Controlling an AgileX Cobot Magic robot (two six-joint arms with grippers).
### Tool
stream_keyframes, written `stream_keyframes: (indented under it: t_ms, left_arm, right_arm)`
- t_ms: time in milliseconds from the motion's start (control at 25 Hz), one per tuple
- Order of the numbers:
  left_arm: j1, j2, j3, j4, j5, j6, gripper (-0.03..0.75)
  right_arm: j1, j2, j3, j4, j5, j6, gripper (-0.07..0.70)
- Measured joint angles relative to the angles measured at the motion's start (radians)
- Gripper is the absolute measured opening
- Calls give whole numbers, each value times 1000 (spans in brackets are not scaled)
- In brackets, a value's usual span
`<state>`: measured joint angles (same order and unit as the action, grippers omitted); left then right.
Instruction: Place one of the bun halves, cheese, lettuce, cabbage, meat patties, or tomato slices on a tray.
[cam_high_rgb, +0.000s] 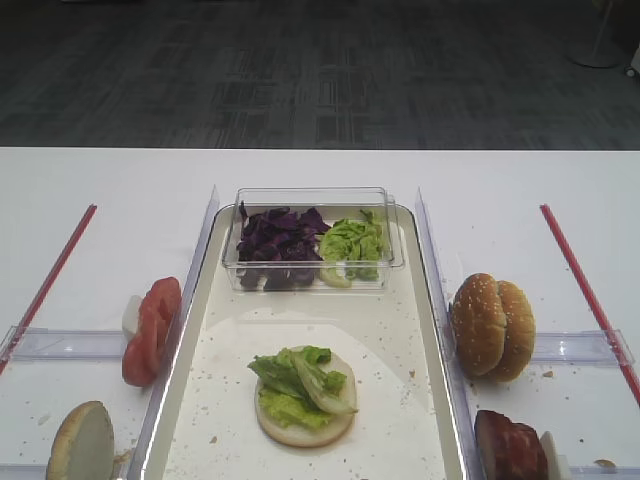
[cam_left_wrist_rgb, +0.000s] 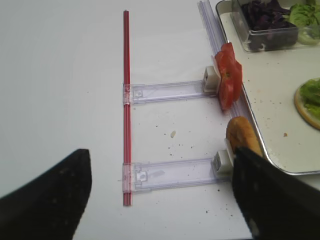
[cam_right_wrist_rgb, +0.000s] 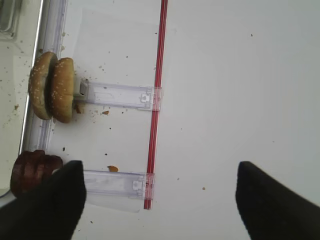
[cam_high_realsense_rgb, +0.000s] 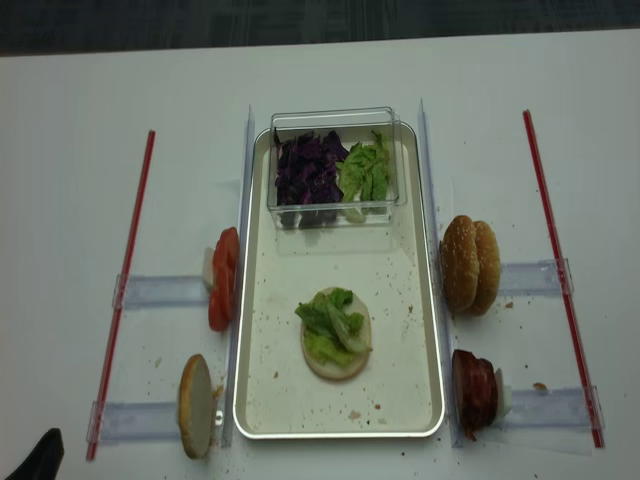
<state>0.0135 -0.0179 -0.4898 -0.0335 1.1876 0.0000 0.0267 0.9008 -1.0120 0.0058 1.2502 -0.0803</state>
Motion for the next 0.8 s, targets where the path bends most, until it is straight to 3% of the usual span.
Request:
stream_keyframes:
  t_ms: [360, 800]
  left_arm:
    - [0, 0, 0, 0, 0, 0, 534]
    - [0, 0, 0, 0, 0, 0, 534]
  right_arm:
    - [0, -329, 126, 0, 17, 32, 627]
    - [0, -576, 322, 41, 20, 57, 627]
